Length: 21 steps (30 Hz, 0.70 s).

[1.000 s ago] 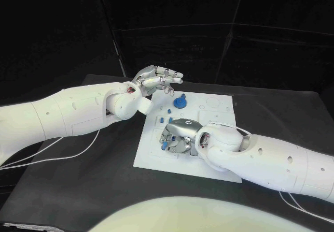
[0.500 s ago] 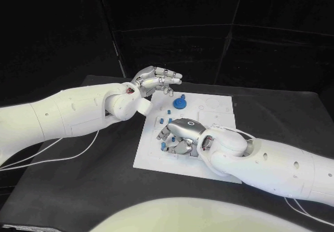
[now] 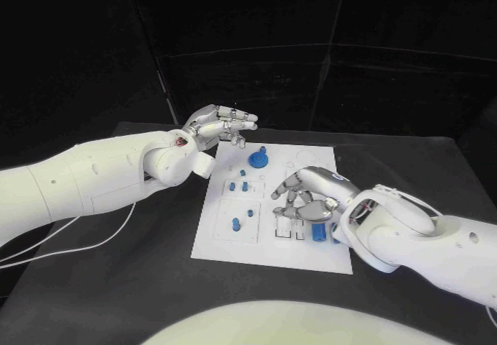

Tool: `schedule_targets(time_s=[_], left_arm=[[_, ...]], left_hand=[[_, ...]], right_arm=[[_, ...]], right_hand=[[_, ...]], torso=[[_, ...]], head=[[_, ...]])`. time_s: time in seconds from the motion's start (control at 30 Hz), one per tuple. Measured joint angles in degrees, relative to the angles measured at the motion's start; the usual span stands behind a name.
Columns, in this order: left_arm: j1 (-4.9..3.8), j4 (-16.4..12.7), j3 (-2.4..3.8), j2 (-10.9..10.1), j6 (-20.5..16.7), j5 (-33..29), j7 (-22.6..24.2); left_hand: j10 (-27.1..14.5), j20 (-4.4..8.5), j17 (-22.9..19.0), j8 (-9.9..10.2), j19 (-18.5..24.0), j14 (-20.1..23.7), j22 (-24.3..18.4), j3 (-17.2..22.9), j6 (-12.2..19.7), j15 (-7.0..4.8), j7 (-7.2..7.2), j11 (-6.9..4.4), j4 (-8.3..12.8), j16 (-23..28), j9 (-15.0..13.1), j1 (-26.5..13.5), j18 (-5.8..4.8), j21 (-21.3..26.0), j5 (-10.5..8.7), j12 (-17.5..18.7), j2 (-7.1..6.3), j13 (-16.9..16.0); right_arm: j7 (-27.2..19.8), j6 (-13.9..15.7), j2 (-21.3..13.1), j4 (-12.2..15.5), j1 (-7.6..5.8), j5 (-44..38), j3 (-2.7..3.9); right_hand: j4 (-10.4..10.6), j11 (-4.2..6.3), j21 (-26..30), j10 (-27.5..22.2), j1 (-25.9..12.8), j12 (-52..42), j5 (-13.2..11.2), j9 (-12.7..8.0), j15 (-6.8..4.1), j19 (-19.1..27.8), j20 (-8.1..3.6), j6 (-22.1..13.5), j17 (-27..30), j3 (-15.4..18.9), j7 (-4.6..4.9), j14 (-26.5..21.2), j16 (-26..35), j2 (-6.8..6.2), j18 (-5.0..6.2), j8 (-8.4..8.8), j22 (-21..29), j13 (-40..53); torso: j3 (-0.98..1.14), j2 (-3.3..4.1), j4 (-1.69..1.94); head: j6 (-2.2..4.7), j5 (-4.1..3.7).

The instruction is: Assemble the parts on the task board

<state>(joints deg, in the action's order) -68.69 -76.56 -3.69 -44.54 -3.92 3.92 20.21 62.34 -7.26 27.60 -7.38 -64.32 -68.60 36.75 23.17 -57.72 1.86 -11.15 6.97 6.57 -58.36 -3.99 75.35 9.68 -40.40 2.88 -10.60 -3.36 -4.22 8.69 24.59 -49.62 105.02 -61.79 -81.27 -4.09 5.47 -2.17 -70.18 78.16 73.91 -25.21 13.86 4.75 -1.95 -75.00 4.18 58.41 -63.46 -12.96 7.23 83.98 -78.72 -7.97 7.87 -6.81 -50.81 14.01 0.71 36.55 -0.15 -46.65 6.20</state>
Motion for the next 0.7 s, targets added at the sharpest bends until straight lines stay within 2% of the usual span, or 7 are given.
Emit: schedule_targets(time_s=[0.03,0.1,0.17,0.23,0.27,0.43,0.7], left_arm=[[0.00,0.0,0.00,0.0,0.0,0.0,0.0],[0.00,0.0,0.00,-0.1,0.0,0.0,0.0],[0.00,-0.1,-0.01,-0.2,0.0,0.0,0.0],[0.01,-0.2,-0.02,-0.3,0.0,0.0,0.0],[0.01,-0.3,-0.03,-0.3,0.0,0.0,0.0],[0.01,-0.7,-0.03,-0.3,0.0,0.0,0.0],[0.03,-0.9,-0.06,-0.6,0.0,0.0,0.1]], left_hand=[[0.0,0.00,0.0,0.0,0.0,0.0,0.0,0.0,0.0,0.00,0.00,0.00,0.0,0.0,0.0,0.0,0.00,0.0,0.00,0.0,0.00,0.0],[0.0,0.00,0.0,0.0,0.0,0.0,0.0,0.0,0.0,0.00,0.00,0.00,0.0,0.0,0.0,0.0,0.00,0.0,0.00,0.0,0.00,0.0],[0.0,0.00,0.0,0.0,0.0,0.0,0.0,0.0,0.0,0.00,0.00,0.00,0.0,0.0,0.0,0.0,0.00,0.0,0.00,0.0,0.00,0.0],[0.0,0.00,0.0,0.0,0.0,0.0,0.0,0.0,0.0,0.00,0.00,0.00,0.0,0.0,0.0,0.0,-0.01,0.0,0.00,0.0,0.00,0.0],[0.0,0.00,0.0,0.0,0.0,0.0,0.0,0.0,0.0,0.00,0.00,0.00,0.0,0.0,0.0,0.0,0.00,0.0,0.00,0.0,0.00,0.0],[0.0,0.00,0.0,0.0,0.0,0.0,0.0,0.0,0.0,0.00,0.00,0.00,0.0,0.0,0.0,0.0,-0.01,0.0,0.00,0.0,0.00,0.0],[0.0,0.00,0.0,0.0,0.0,0.0,0.0,0.0,0.0,0.00,0.00,0.00,0.0,0.0,0.0,0.0,-0.01,0.0,0.00,0.0,0.00,0.0]], right_arm=[[0.5,0.4,-1.3,0.4,-0.08,1.5,0.00],[1.9,1.1,-4.2,1.6,-0.21,4.5,-0.01],[3.2,1.5,-6.4,2.6,-0.29,6.5,-0.02],[4.8,1.6,-8.6,3.3,-0.32,8.1,-0.04],[5.5,1.7,-9.3,3.5,-0.33,8.5,-0.05],[10.2,1.2,-11.1,3.9,-0.32,8.7,-0.08],[17.7,-0.7,-10.9,3.5,0.88,5.7,-0.15]], right_hand=[[0.8,0.22,-1.4,1.7,-1.1,-6.5,1.5,0.0,-0.11,-1.1,-0.33,-0.2,-1.1,0.8,-0.21,0.0,-0.6,0.12,-0.98,0.00,-2.4,6.8],[2.2,0.61,-3.6,2.4,-1.7,-24.6,5.3,0.1,-0.32,-2.7,-1.05,-1.0,-3.8,3.5,-0.88,0.2,-2.2,0.47,-1.24,-1.33,-5.8,26.9],[3.9,0.30,-4.8,1.9,-2.3,-38.2,5.8,0.5,-0.53,-3.2,-0.90,-1.7,-6.5,6.4,-0.54,0.0,-3.5,1.59,-1.23,-3.40,-7.8,41.8],[5.0,0.31,-5.7,1.9,-1.6,-45.7,5.4,0.9,-0.53,-3.4,-0.71,-2.5,-8.9,8.9,-0.59,0.0,-4.6,2.36,-1.35,-5.44,-9.5,50.7],[5.4,0.31,-6.1,2.0,-1.6,-47.6,4.9,1.0,-0.53,-3.7,-0.64,-2.8,-9.9,9.8,-0.43,0.0,-5.1,2.35,-2.09,-6.03,-10.2,53.2],[7.7,0.06,-7.5,3.4,-1.6,-52.5,2.5,1.4,-0.53,-4.4,-0.29,-4.1,-11.5,13.7,-0.34,0.0,-6.8,2.35,-2.13,-8.67,-12.8,59.5],[10.8,0.12,-8.4,4.0,-1.6,-54.2,2.3,2.0,-0.53,-4.9,-0.19,-5.3,-11.5,17.4,-0.35,0.0,-8.3,2.34,-2.12,-11.74,-14.9,60.9]], torso=[[0.01,-0.06,-0.11],[0.03,-0.12,-0.24],[0.07,-0.20,-0.41],[0.07,-0.29,-0.57],[0.07,-0.35,-0.70],[0.05,-0.55,-1.07],[0.01,-0.65,-1.25]], head=[[0.18,-0.31],[0.38,-0.84],[0.61,-1.59],[0.76,-2.20],[0.83,-2.59],[0.79,-3.79],[0.81,-4.19]])
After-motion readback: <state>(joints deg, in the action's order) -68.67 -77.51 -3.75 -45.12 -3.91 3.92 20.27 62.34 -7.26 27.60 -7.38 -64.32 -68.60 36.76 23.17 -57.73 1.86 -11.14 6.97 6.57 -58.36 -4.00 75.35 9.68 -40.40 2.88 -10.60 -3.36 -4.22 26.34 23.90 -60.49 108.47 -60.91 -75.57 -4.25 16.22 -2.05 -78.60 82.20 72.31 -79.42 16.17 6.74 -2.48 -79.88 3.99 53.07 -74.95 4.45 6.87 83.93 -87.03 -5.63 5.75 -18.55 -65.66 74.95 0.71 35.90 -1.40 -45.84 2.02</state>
